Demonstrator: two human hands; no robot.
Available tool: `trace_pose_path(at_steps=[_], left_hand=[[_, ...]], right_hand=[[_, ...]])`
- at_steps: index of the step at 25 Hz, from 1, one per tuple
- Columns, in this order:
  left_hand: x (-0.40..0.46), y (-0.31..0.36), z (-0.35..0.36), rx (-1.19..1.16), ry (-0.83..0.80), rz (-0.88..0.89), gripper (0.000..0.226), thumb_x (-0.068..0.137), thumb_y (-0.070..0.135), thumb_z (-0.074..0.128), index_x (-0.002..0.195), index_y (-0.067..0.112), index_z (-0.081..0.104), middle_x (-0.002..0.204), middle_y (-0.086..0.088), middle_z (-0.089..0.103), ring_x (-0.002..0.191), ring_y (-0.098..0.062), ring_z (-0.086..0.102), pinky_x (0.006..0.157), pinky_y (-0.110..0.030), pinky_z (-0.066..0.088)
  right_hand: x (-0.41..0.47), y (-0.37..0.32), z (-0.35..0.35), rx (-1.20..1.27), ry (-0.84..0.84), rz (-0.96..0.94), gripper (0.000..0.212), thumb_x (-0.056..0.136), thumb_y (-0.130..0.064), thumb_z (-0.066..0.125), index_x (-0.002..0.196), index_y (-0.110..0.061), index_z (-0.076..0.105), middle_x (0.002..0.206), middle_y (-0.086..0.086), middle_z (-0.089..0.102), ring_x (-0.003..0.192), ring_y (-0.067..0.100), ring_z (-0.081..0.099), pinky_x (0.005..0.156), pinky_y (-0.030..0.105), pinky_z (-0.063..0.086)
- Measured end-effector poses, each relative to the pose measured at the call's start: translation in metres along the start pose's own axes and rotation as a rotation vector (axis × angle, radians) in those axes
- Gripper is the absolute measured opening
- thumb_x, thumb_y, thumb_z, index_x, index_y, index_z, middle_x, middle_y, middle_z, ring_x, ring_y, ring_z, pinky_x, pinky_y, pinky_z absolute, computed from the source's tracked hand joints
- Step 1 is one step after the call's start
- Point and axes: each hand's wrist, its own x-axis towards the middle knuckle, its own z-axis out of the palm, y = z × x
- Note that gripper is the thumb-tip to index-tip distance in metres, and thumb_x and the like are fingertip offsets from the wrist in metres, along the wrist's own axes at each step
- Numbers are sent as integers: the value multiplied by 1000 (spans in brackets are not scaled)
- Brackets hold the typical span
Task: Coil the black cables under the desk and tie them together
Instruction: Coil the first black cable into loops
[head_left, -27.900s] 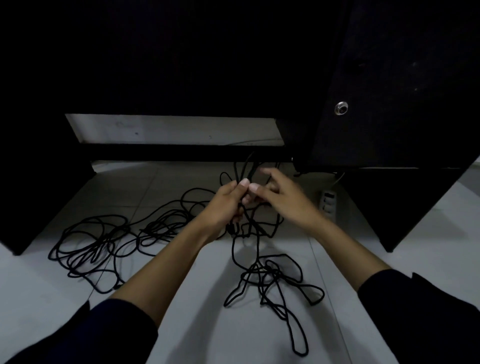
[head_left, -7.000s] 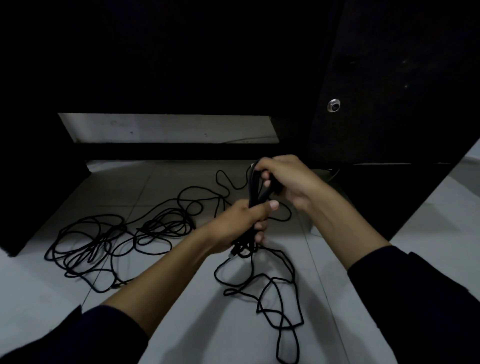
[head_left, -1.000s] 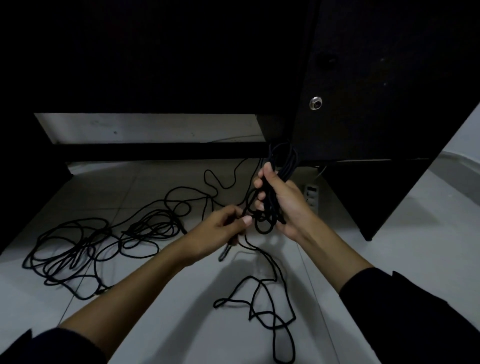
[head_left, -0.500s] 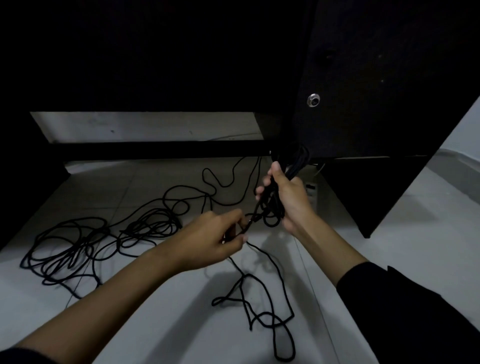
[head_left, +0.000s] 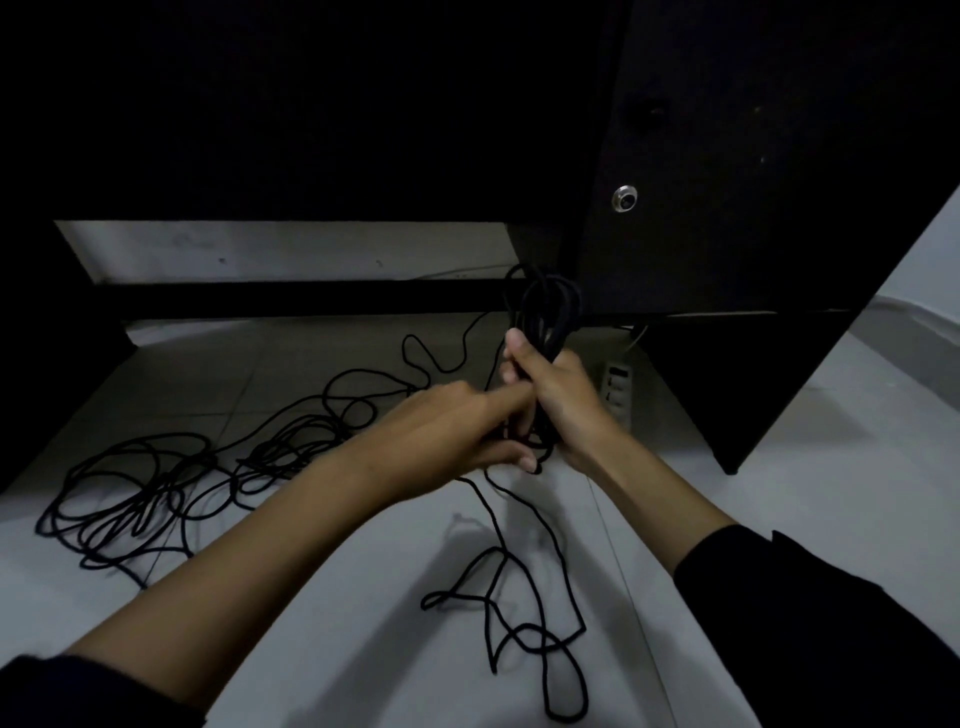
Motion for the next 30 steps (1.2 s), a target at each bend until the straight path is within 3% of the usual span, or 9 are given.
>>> trace_pose_path(at_steps=[3, 5, 8, 11, 15, 21, 25, 28, 30], left_hand=[[6, 2, -5, 63, 143, -113, 52, 76, 59, 67, 92, 25, 31, 59, 8, 47, 47, -3, 43, 49, -21, 29], [9, 0, -10, 191, 205, -201, 65, 65, 71, 65, 93, 24, 30, 61, 7, 50, 52, -8, 48, 52, -28, 37], [9, -5, -12, 275, 220, -278, 78, 57, 77, 63, 100, 20, 31, 65, 7, 52, 57, -17, 55, 55, -31, 44], [7, -10, -14, -30, 169, -280, 72, 65, 55, 78, 104, 17, 31, 71, 5, 56, 59, -10, 55, 50, -27, 42], [2, -27, -23, -482, 57, -272, 51, 82, 27, 73, 109, 18, 32, 75, -1, 59, 62, -5, 55, 55, -20, 45], [-17, -54, -24, -262, -59, -374, 19, 91, 36, 60, 90, 18, 59, 77, -3, 60, 69, -17, 56, 67, -36, 47], [-20, -46, -34, -718, 80, -426, 9, 92, 22, 60, 94, 13, 59, 79, -7, 52, 69, -13, 50, 64, -28, 44], [-7, -30, -42, -1124, 261, -435, 14, 91, 0, 55, 98, 13, 52, 74, -4, 49, 65, -11, 49, 56, -18, 44], [2, -22, -46, -1219, 314, -402, 17, 91, -2, 55, 100, 11, 49, 76, -5, 53, 63, -10, 55, 59, -16, 50]], right_hand=[[-4, -5, 9, -39, -58, 88, 32, 98, -32, 51, 70, -15, 53, 55, -4, 55, 57, 9, 56, 57, 24, 43], [-5, -3, 13, -10, -107, 134, 24, 99, -25, 49, 79, -12, 54, 49, -12, 57, 51, 2, 57, 48, 17, 42], [-5, 4, 16, 42, -154, 165, 36, 95, -34, 55, 111, -2, 58, 76, -4, 70, 69, 5, 68, 54, 17, 48], [-8, 2, 17, 31, -173, 161, 34, 95, -35, 55, 110, -6, 64, 88, 4, 72, 79, 14, 71, 62, 24, 52], [-14, 1, 15, 25, -218, 116, 26, 98, -33, 52, 84, -15, 65, 56, -6, 52, 50, 4, 50, 49, 19, 41], [-17, -3, 10, 1, -224, 126, 35, 91, -50, 54, 73, -20, 57, 50, -5, 36, 43, 9, 38, 50, 21, 35], [-15, 0, 10, -34, -220, 46, 31, 81, -51, 62, 65, -25, 56, 51, -7, 37, 45, 9, 39, 52, 24, 35], [-17, -2, 13, -39, -267, -32, 23, 88, -33, 62, 66, -28, 62, 53, -9, 38, 47, 6, 39, 49, 21, 37], [-18, -4, 17, -45, -284, -67, 22, 93, -20, 59, 71, -24, 57, 50, -13, 42, 46, 3, 40, 46, 17, 38]])
